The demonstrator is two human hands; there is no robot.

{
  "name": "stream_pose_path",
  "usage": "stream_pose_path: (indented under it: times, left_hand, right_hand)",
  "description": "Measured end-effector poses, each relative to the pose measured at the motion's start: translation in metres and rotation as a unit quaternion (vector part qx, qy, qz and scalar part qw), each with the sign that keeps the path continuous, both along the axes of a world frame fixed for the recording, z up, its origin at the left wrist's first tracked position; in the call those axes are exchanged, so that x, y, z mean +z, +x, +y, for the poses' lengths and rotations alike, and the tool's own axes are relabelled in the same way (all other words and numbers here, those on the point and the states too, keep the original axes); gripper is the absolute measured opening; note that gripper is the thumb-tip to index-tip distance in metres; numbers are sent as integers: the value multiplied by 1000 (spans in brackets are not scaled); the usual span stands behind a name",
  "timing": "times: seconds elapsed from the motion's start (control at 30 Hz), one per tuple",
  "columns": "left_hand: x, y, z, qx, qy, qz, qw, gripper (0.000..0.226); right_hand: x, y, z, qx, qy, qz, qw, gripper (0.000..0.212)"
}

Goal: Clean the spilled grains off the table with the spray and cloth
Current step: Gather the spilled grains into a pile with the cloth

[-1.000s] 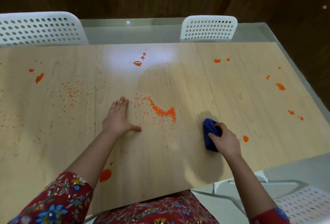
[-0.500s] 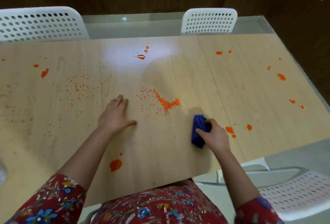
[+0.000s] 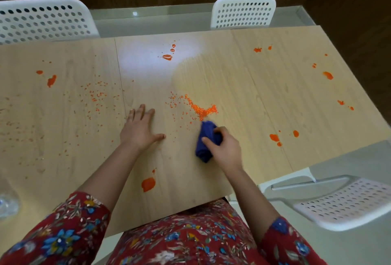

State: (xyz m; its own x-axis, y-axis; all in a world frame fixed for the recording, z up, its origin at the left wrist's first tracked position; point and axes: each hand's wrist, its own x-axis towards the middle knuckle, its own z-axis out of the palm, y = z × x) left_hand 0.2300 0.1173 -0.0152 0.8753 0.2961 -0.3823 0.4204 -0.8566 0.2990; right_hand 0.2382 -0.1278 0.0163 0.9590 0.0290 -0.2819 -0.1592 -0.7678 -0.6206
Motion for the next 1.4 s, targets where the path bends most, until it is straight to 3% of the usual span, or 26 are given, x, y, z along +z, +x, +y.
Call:
stream_pose_path:
  times: [0.1,0.23,0.4,0.5,0.63,0.73,0.87,1.03,1.13,1.27,1.4]
  left_hand:
    - [0,-1,1,-4,-5,0,1000,100]
    - [-1,0,1,-2,-2,-2,1000,100]
    - [-3,2,0,6,-5,3,1000,101]
    - [6,5,-10,-29,45,-1,999,96]
    - [19,9,-51,-91,29,-80,992,86]
    - [16,9,-75,-108,8,-76,991,88]
    - [7,5,-82,-115,14,-58,992,90]
    - [2,3,-82,-86,16,-60,994,96]
    - [2,-1,-78,-54,12,-67,996,96]
    - [3,-7,-68,-9,19,-71,997,90]
    - [5,-8,-61,24,20,-69,997,81]
  right_hand:
    - [3,2,-63,-91,-53,-2,994,41]
    - [-1,5,-99,-117,-120,100,981,44]
    - [-14,7,-44,-10,-85,40,996,46]
    - [-9,4,-39,37,-81,13,996,45]
    - [-2,8,-106,-83,-146,-28,985,44]
    - [-8,10,-145,-142,-172,30,974,44]
    - [-20,12,-111,-110,-91,1,990,40]
    - [-17,24,-14,74,-8,21,997,42]
    - [-20,33,-37,20,32,-6,999,40]
    - [-27,59,-88,-90,-15,-2,996,41]
    - [-28,68,-62,-45,-6,-22,999,44]
